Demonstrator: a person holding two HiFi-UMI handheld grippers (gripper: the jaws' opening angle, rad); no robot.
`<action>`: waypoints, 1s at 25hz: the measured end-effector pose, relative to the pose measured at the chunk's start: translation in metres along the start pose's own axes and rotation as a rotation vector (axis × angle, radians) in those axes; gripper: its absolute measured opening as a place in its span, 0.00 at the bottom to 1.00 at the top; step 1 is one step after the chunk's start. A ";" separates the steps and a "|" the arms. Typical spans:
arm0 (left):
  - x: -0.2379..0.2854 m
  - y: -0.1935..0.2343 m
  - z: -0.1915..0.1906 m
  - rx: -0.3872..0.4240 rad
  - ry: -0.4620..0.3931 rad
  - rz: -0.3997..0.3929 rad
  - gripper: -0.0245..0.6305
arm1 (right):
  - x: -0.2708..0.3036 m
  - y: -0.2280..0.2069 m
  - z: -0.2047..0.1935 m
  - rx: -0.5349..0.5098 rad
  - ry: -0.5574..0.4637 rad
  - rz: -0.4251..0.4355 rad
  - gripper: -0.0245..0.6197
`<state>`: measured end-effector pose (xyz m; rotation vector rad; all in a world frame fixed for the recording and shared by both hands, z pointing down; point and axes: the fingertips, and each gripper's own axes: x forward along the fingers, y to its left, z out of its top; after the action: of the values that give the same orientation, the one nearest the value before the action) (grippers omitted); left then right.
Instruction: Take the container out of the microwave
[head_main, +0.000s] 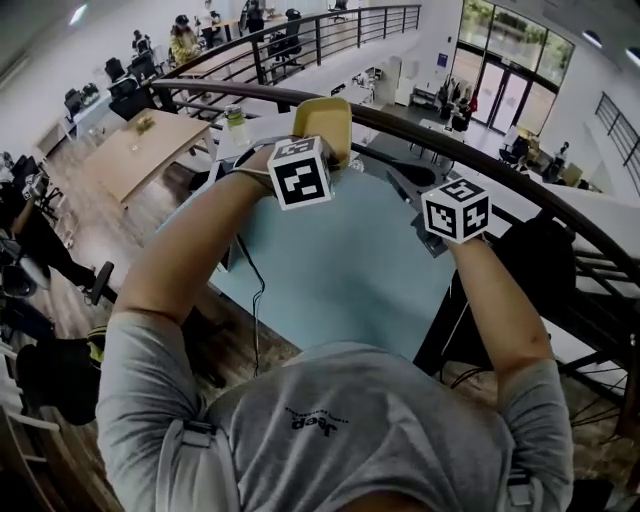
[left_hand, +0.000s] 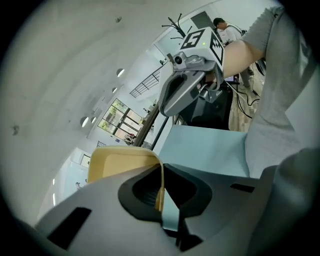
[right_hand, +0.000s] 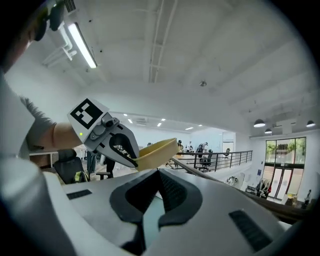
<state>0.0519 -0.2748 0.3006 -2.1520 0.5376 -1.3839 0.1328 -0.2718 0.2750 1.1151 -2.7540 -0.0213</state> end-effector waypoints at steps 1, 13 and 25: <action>-0.012 0.002 0.011 0.009 -0.007 0.013 0.09 | -0.009 0.001 0.010 0.012 -0.018 0.001 0.07; -0.145 0.014 0.047 0.012 0.012 0.197 0.09 | -0.063 0.067 0.101 -0.113 -0.099 0.066 0.07; -0.177 0.007 -0.063 -0.080 0.133 0.238 0.09 | 0.013 0.135 0.082 -0.161 -0.057 0.215 0.07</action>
<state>-0.0764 -0.1913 0.1923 -1.9894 0.8830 -1.3988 0.0167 -0.1877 0.2061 0.7871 -2.8471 -0.2460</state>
